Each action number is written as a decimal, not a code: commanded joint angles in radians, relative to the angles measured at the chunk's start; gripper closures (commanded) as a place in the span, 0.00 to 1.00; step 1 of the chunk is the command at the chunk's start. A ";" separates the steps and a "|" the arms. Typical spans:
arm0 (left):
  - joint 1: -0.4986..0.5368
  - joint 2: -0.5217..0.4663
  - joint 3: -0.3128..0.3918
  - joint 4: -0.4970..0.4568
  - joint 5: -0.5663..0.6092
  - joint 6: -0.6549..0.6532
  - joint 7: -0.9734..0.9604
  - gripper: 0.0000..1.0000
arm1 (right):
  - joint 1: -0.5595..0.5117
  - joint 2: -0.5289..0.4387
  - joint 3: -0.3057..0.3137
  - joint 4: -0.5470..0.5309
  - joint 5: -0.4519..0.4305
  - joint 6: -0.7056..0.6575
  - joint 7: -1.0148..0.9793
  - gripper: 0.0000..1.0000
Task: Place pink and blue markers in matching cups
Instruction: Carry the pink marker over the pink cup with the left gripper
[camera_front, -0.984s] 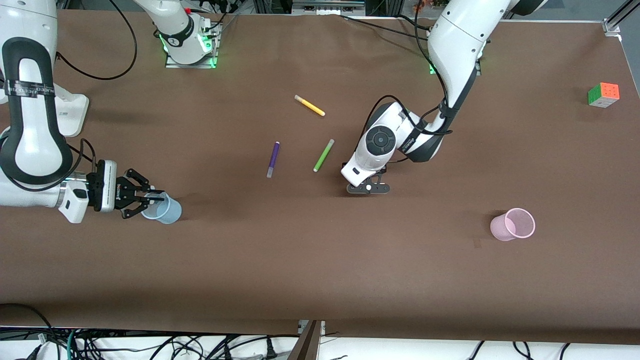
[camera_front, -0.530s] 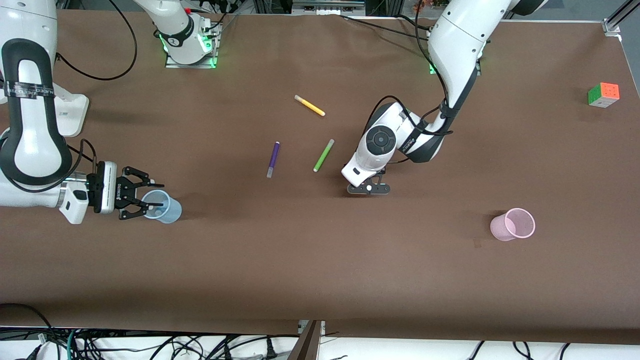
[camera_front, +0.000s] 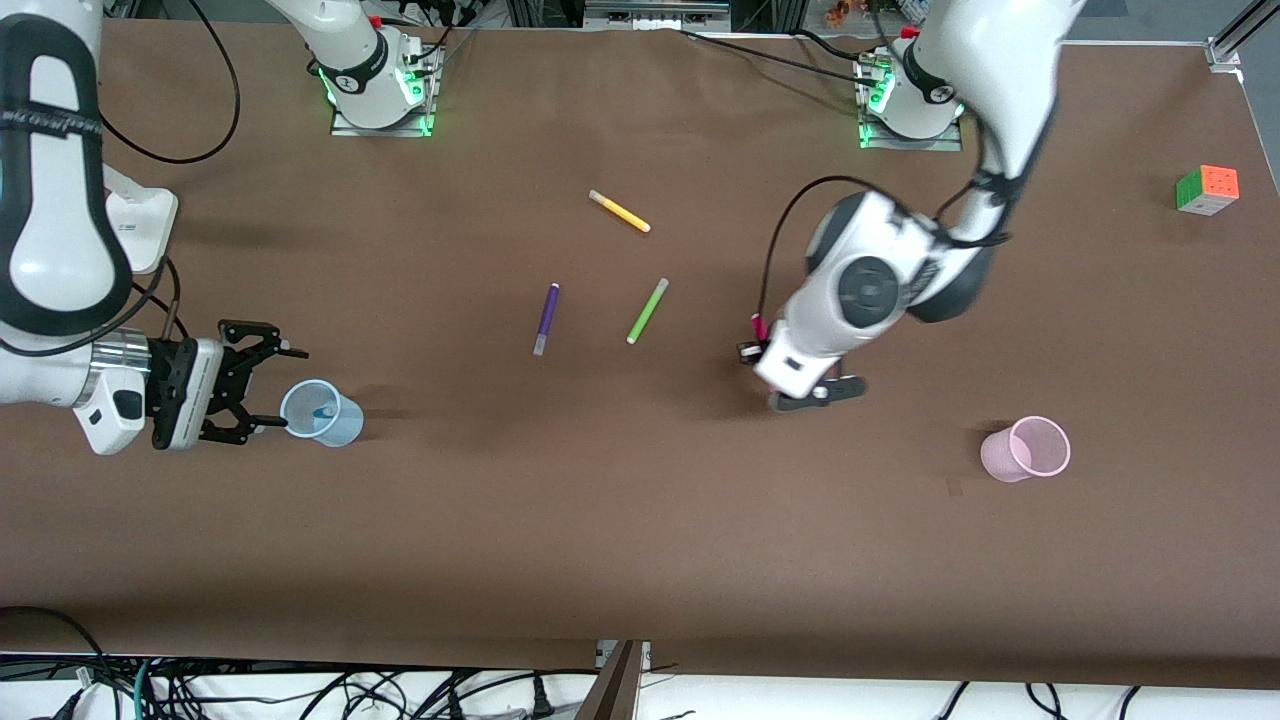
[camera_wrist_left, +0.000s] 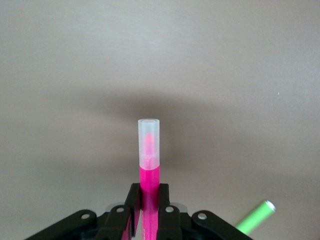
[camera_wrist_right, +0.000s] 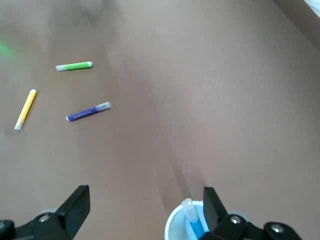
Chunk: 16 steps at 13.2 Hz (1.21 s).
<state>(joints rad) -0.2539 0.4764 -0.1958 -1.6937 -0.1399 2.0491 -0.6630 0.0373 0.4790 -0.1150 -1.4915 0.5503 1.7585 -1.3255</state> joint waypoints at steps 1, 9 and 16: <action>0.096 -0.033 -0.010 0.077 -0.102 -0.165 -0.006 1.00 | 0.035 -0.010 0.002 0.043 -0.105 -0.017 0.254 0.00; 0.454 -0.019 -0.010 0.128 -0.502 -0.383 -0.001 1.00 | 0.124 -0.016 -0.003 0.198 -0.372 -0.255 1.041 0.00; 0.708 0.073 -0.010 0.126 -0.716 -0.437 0.100 1.00 | 0.118 -0.129 0.006 0.203 -0.472 -0.410 1.296 0.00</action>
<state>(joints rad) 0.3847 0.5033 -0.1881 -1.5870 -0.7876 1.6338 -0.6041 0.1608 0.4035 -0.1180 -1.2912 0.1059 1.3803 -0.0547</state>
